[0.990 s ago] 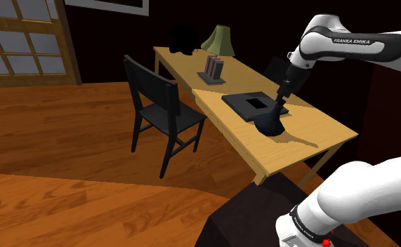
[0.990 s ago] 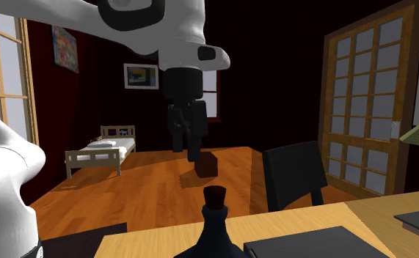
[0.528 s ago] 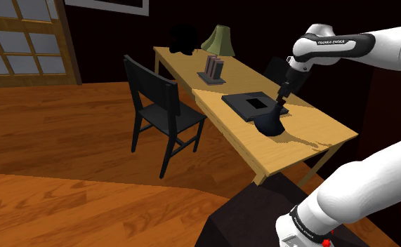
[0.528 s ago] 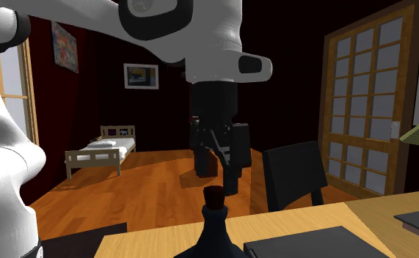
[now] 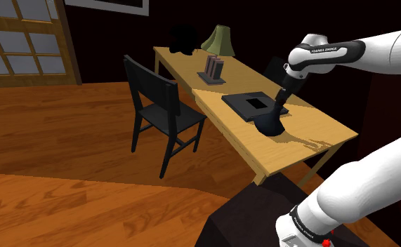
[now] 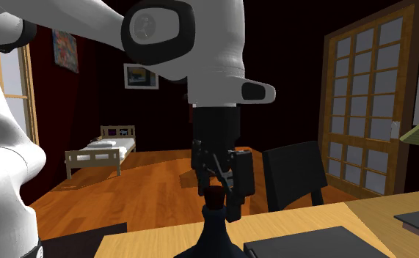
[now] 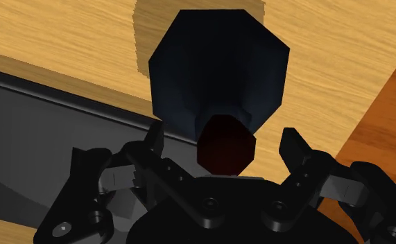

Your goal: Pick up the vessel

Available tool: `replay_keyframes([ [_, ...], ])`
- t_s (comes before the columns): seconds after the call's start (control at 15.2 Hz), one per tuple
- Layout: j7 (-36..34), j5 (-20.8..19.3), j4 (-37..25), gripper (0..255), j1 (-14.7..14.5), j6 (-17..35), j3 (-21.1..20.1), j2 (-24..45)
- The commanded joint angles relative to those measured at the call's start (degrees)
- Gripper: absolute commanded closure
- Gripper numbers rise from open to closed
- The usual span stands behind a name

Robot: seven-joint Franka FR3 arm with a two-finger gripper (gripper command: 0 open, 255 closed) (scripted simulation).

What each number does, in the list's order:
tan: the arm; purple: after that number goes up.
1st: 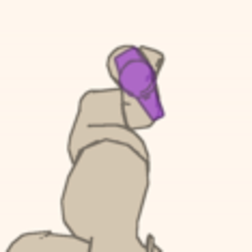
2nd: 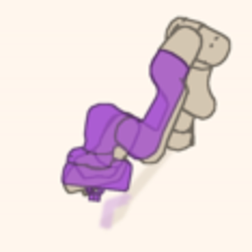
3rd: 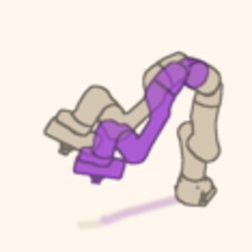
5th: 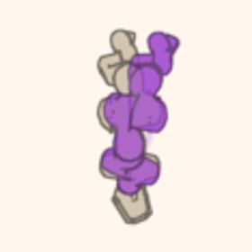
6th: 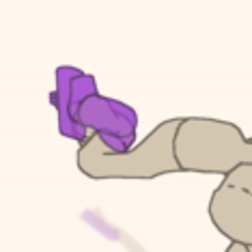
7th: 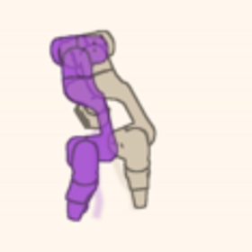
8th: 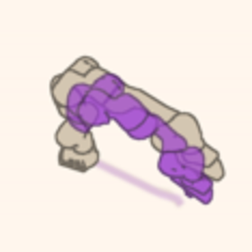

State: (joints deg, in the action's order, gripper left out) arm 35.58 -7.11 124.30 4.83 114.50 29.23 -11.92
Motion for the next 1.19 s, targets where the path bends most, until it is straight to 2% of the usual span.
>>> replay_keyframes([
  [0.0, 0.01, 0.07, 0.32, 0, -0.02, 0.51, 0.04, 0.18],
  [0.07, -0.01, 0.11, 0.26, 255, -0.05, 0.53, 0.02, 0.27],
  [0.66, 0.01, 0.07, 0.32, 255, -0.02, 0.51, 0.04, 0.18],
  [1.12, -0.24, -0.18, -4.00, 255, -0.13, -4.95, -0.54, -1.05],
])
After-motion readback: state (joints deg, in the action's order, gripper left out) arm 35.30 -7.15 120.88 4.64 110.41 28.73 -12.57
